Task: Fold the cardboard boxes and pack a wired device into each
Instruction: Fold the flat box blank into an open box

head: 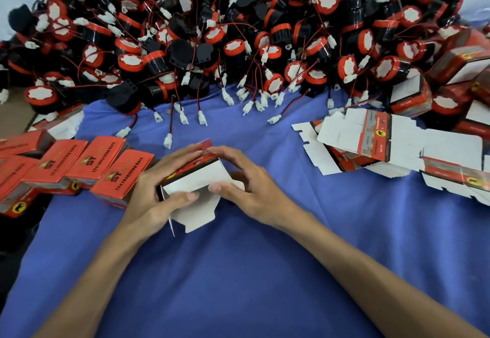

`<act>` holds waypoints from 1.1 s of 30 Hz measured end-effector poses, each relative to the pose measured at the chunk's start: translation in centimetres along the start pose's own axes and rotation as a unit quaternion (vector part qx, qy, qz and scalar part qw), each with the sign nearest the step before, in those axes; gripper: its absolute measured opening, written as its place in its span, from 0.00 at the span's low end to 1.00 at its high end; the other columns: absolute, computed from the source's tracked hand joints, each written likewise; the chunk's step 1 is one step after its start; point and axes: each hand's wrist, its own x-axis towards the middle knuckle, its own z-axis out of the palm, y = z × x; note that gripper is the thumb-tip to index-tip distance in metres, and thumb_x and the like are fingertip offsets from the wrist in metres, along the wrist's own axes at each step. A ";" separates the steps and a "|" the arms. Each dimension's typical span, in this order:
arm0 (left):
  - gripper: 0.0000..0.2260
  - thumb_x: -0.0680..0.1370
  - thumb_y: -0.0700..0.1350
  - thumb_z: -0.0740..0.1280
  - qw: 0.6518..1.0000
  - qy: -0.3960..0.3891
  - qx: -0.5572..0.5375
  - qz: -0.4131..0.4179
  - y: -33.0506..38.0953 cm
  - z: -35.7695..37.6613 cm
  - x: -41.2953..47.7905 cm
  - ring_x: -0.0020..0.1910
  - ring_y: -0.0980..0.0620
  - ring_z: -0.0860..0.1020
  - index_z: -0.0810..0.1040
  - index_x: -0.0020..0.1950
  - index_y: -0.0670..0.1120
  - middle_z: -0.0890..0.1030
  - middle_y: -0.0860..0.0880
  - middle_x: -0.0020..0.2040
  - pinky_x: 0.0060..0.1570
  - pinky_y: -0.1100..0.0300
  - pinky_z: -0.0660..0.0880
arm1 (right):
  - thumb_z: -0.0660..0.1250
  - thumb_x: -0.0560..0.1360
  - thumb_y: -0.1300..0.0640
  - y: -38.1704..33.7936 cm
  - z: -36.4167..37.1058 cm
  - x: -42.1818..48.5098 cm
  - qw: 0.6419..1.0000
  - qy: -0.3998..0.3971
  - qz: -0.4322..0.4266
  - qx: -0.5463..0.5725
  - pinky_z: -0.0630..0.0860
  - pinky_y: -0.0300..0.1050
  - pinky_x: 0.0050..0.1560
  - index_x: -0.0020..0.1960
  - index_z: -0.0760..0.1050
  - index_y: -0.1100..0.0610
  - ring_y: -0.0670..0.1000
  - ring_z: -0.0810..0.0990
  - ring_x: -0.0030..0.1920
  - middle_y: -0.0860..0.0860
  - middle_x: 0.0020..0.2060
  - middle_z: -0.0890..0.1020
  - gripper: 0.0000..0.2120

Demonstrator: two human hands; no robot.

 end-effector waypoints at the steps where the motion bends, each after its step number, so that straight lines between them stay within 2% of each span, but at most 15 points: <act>1: 0.28 0.67 0.49 0.68 1.000 0.002 0.002 0.003 0.1 0.2 -0.1 0.72 0.50 0.68 0.73 0.68 0.48 0.73 0.54 0.71 0.69 0.47 0.67 | 0.67 0.76 0.56 0.0 0.0 -0.1 1.000 -0.004 -0.003 -0.006 0.78 0.48 0.53 0.71 0.64 0.45 0.49 0.80 0.49 0.47 0.62 0.76 0.25; 4: 0.29 0.67 0.49 0.68 1.000 0.001 -0.008 -0.004 0.4 0.4 -0.1 0.71 0.50 0.70 0.73 0.68 0.47 0.74 0.52 0.70 0.69 0.47 0.67 | 0.65 0.77 0.55 -0.1 0.0 -0.1 0.999 -0.003 -0.015 -0.035 0.74 0.49 0.62 0.74 0.61 0.47 0.49 0.75 0.62 0.48 0.69 0.71 0.27; 6: 0.28 0.68 0.50 0.68 1.000 -0.004 -0.009 0.005 0.6 0.5 -0.1 0.70 0.50 0.70 0.72 0.68 0.48 0.73 0.52 0.70 0.69 0.49 0.68 | 0.65 0.77 0.55 -0.2 0.1 -0.3 1.000 -0.001 -0.009 -0.026 0.74 0.52 0.62 0.72 0.65 0.47 0.52 0.78 0.58 0.48 0.64 0.76 0.25; 8: 0.30 0.71 0.55 0.68 1.000 -0.015 0.003 0.025 0.7 0.6 -0.2 0.71 0.48 0.69 0.70 0.70 0.44 0.72 0.48 0.71 0.69 0.51 0.67 | 0.65 0.77 0.56 -0.3 0.2 -0.5 1.000 0.005 0.001 -0.008 0.74 0.55 0.60 0.69 0.67 0.48 0.55 0.79 0.55 0.51 0.57 0.80 0.22; 10: 0.36 0.73 0.65 0.64 0.999 -0.017 0.018 0.034 0.8 0.9 -0.4 0.71 0.48 0.68 0.67 0.71 0.40 0.70 0.44 0.72 0.69 0.53 0.66 | 0.66 0.77 0.60 -0.2 0.1 -0.5 1.000 0.021 0.000 0.011 0.74 0.52 0.61 0.66 0.68 0.49 0.53 0.79 0.56 0.50 0.57 0.80 0.20; 12: 0.44 0.71 0.72 0.62 0.999 -0.014 0.035 0.039 1.0 1.1 -0.4 0.72 0.48 0.67 0.63 0.73 0.39 0.67 0.43 0.72 0.69 0.54 0.64 | 0.67 0.76 0.65 -0.1 -0.1 -0.3 0.999 0.038 0.003 0.037 0.74 0.49 0.62 0.64 0.69 0.50 0.49 0.77 0.59 0.48 0.58 0.78 0.20; 15: 0.50 0.68 0.75 0.63 0.994 -0.019 0.078 0.068 1.2 1.3 -0.5 0.74 0.48 0.64 0.57 0.76 0.40 0.63 0.43 0.74 0.71 0.55 0.61 | 0.67 0.76 0.66 -0.1 -0.5 -0.1 0.995 0.049 0.010 0.088 0.74 0.41 0.58 0.63 0.71 0.50 0.45 0.78 0.57 0.49 0.56 0.80 0.19; 19: 0.43 0.70 0.70 0.66 0.989 -0.001 0.111 0.094 0.9 1.8 -0.5 0.73 0.56 0.64 0.56 0.75 0.46 0.65 0.49 0.74 0.70 0.65 0.61 | 0.68 0.76 0.65 -0.1 -0.6 -0.1 0.990 0.059 0.020 0.128 0.75 0.37 0.54 0.60 0.74 0.47 0.42 0.79 0.53 0.44 0.50 0.82 0.18; 21: 0.42 0.70 0.68 0.67 0.990 0.021 0.107 0.084 0.7 2.0 -0.4 0.72 0.58 0.66 0.56 0.75 0.47 0.67 0.50 0.73 0.69 0.66 0.62 | 0.68 0.76 0.64 0.0 -0.4 -0.1 0.992 0.062 0.021 0.112 0.75 0.42 0.59 0.61 0.75 0.48 0.44 0.79 0.55 0.43 0.52 0.82 0.17; 23: 0.40 0.70 0.63 0.69 0.990 0.038 0.111 0.081 0.5 2.1 -0.4 0.71 0.61 0.66 0.57 0.75 0.47 0.69 0.51 0.71 0.68 0.69 0.62 | 0.69 0.75 0.61 0.1 -0.2 -0.1 0.993 0.076 0.026 0.086 0.73 0.51 0.64 0.63 0.76 0.50 0.48 0.79 0.58 0.46 0.55 0.82 0.17; 25: 0.36 0.70 0.57 0.70 0.988 0.055 0.117 0.079 0.5 2.3 -0.5 0.68 0.67 0.67 0.60 0.73 0.47 0.70 0.57 0.69 0.65 0.73 0.62 | 0.70 0.75 0.60 0.2 0.0 -0.1 0.992 0.094 0.031 0.073 0.73 0.56 0.63 0.64 0.76 0.50 0.51 0.78 0.59 0.48 0.56 0.82 0.18; 27: 0.30 0.71 0.55 0.69 0.988 0.080 0.115 0.071 0.6 2.5 -0.4 0.65 0.70 0.68 0.64 0.70 0.50 0.71 0.65 0.66 0.62 0.76 0.63 | 0.69 0.75 0.58 0.3 0.0 -0.1 0.993 0.098 0.033 0.052 0.73 0.56 0.63 0.65 0.75 0.48 0.50 0.78 0.59 0.47 0.55 0.82 0.19; 29: 0.24 0.73 0.53 0.67 0.987 0.099 0.109 0.067 0.5 2.5 -0.3 0.63 0.69 0.70 0.67 0.67 0.53 0.72 0.70 0.63 0.60 0.75 0.65 | 0.66 0.76 0.56 0.3 0.0 -0.2 0.996 0.081 0.029 0.019 0.73 0.54 0.62 0.68 0.72 0.48 0.50 0.78 0.59 0.47 0.56 0.82 0.20; 31: 0.21 0.73 0.52 0.67 0.988 0.103 0.097 0.062 0.6 2.4 -0.1 0.61 0.68 0.72 0.68 0.64 0.58 0.73 0.70 0.62 0.58 0.75 0.66 | 0.61 0.77 0.57 0.2 -0.1 -0.2 0.998 0.057 0.031 0.007 0.75 0.50 0.57 0.71 0.68 0.48 0.50 0.78 0.55 0.48 0.57 0.81 0.23; 33: 0.20 0.73 0.52 0.66 0.990 0.102 0.083 0.055 0.6 2.4 -0.2 0.61 0.67 0.73 0.67 0.64 0.61 0.74 0.68 0.61 0.57 0.75 0.66 | 0.59 0.78 0.63 0.3 -0.2 -0.2 0.998 0.048 0.031 0.013 0.75 0.46 0.50 0.73 0.66 0.49 0.52 0.77 0.49 0.48 0.56 0.80 0.24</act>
